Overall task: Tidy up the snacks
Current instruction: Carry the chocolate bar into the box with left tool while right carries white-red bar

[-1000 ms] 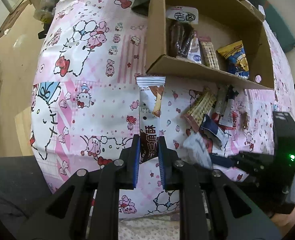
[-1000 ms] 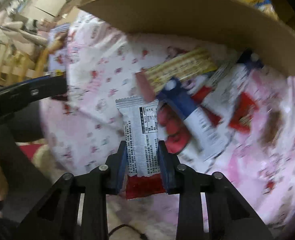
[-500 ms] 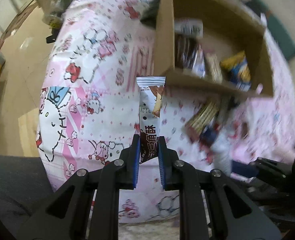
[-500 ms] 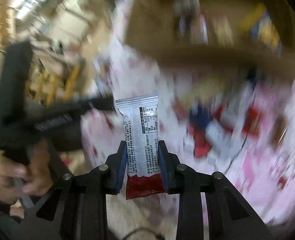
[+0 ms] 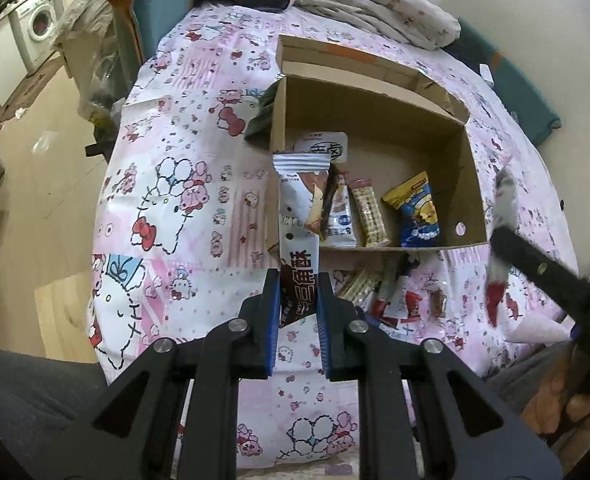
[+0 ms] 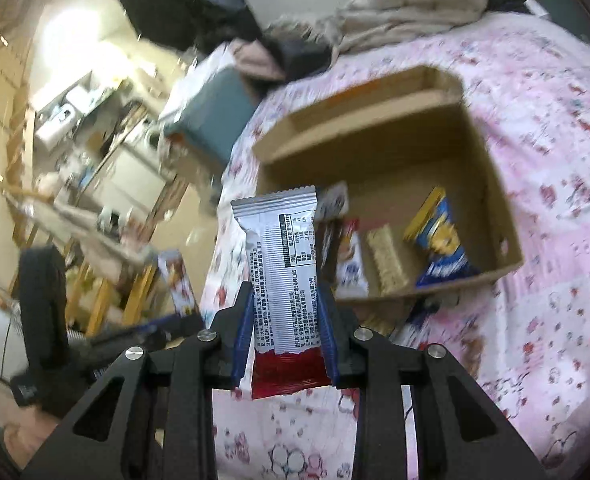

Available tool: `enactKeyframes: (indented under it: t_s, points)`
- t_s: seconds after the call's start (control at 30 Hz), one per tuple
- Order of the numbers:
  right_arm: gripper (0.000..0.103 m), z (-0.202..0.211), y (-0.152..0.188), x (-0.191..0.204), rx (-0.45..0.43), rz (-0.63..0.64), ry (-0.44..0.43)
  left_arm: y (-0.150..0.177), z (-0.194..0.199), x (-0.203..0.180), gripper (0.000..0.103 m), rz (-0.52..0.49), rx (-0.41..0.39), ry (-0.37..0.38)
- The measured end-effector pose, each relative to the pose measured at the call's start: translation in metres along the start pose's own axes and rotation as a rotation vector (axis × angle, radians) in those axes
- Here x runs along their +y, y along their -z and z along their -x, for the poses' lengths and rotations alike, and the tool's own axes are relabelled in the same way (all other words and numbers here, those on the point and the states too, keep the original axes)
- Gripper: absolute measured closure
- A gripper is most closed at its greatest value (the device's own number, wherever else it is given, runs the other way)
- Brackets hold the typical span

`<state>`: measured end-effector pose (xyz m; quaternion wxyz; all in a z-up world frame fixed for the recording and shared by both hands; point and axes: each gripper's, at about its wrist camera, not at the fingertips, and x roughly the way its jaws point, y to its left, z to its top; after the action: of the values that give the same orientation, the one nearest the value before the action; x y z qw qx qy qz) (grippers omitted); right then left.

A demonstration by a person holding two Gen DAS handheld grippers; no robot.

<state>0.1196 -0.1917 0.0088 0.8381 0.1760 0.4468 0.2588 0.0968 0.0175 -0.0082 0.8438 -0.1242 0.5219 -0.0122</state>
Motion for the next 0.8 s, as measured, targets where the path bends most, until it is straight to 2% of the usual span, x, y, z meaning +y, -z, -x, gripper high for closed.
enactKeyframes:
  t_s: [0.1,0.33,0.8]
  points:
    - [0.072,0.008,-0.012,-0.004,-0.042,-0.018,0.017,-0.017,0.007,-0.008,0.089,-0.026,-0.025,-0.002]
    - [0.072,0.007,-0.040,-0.023,-0.062,-0.041,0.035,-0.054,0.018,-0.024,0.089,-0.080,-0.095,-0.015]
    - [0.072,-0.015,-0.079,-0.052,-0.077,-0.064,0.054,-0.092,-0.023,-0.055,0.089,-0.139,-0.082,-0.041]
